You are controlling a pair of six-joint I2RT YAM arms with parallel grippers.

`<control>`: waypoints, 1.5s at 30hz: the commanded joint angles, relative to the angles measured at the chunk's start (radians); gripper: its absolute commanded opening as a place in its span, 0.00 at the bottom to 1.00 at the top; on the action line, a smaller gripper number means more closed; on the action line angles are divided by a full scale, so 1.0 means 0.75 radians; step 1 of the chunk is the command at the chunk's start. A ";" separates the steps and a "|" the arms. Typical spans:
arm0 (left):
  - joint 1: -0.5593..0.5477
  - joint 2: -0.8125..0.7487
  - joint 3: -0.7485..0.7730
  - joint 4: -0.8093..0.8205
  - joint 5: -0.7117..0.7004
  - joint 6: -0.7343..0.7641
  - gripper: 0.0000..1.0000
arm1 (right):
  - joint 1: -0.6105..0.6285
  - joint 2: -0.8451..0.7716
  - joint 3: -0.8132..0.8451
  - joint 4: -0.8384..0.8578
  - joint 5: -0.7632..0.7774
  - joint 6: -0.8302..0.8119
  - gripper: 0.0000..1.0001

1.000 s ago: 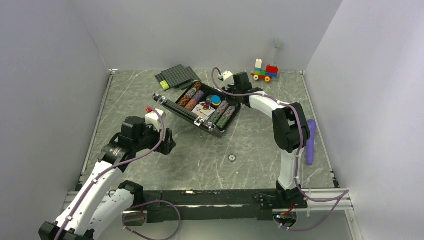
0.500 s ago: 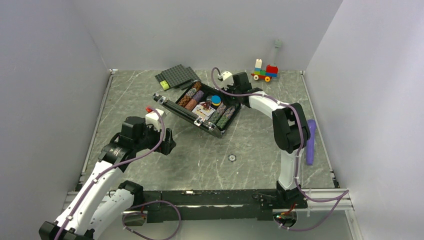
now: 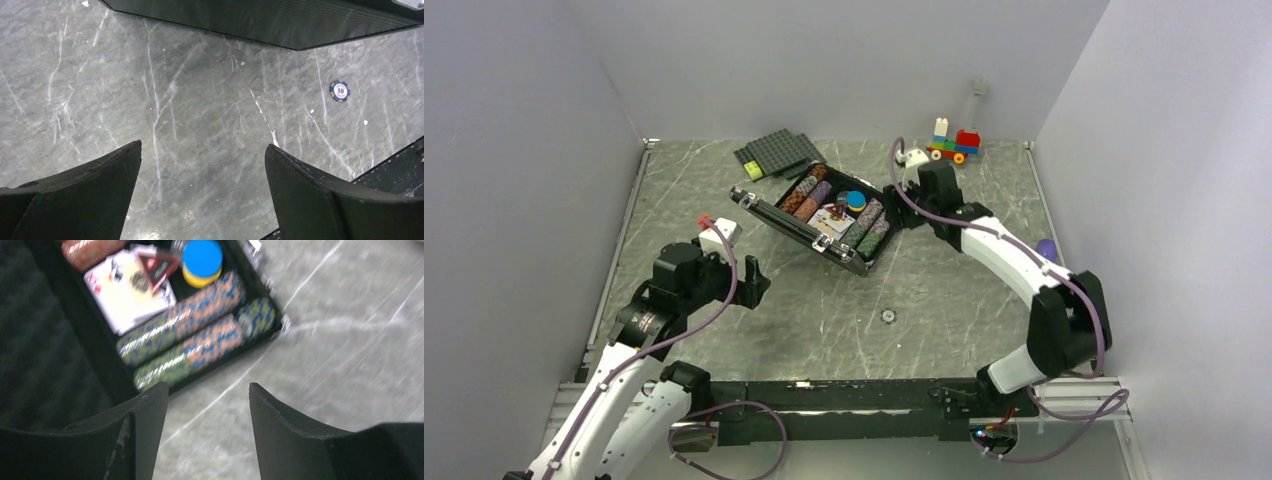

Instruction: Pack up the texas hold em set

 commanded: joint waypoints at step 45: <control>-0.546 0.147 -0.653 0.894 -0.157 -0.652 0.88 | 0.548 -0.197 -0.936 0.349 -0.121 0.811 0.49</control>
